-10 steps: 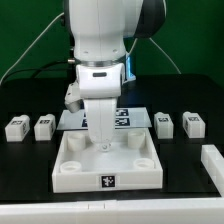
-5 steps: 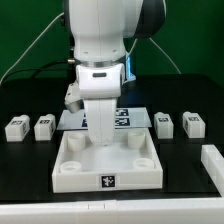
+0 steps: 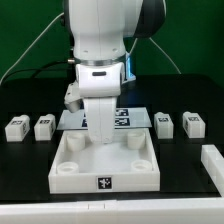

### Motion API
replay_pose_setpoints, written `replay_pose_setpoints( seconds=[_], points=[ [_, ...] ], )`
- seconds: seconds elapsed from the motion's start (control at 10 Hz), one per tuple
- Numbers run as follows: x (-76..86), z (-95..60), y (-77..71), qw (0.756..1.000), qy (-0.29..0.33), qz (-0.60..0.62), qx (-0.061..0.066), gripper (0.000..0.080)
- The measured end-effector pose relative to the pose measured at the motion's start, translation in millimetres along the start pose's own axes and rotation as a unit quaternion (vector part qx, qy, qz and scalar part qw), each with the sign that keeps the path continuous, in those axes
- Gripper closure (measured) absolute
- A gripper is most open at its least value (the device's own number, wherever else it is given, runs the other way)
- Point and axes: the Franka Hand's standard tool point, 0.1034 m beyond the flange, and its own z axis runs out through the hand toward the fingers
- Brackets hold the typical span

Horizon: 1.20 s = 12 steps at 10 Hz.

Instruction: Assemble one leg

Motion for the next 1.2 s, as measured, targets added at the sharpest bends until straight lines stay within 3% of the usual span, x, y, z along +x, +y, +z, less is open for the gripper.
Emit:
replay_pose_setpoints(
  seconds=[0.3, 0.4, 0.9, 1.2],
  points=[
    [0.0, -0.3, 0.8, 1.0, 0.0, 0.0, -0.002, 0.0736],
    [4.2, -1.9, 7.1, 1.0, 0.001, -0.004, -0.003, 0.0736],
    [67.7, -4.1, 60.6, 0.999, 0.026, -0.017, -0.02, 0.0736],
    [83.9, -2.1, 61.8, 0.999, 0.029, -0.007, -0.014, 0.0736]
  ],
)
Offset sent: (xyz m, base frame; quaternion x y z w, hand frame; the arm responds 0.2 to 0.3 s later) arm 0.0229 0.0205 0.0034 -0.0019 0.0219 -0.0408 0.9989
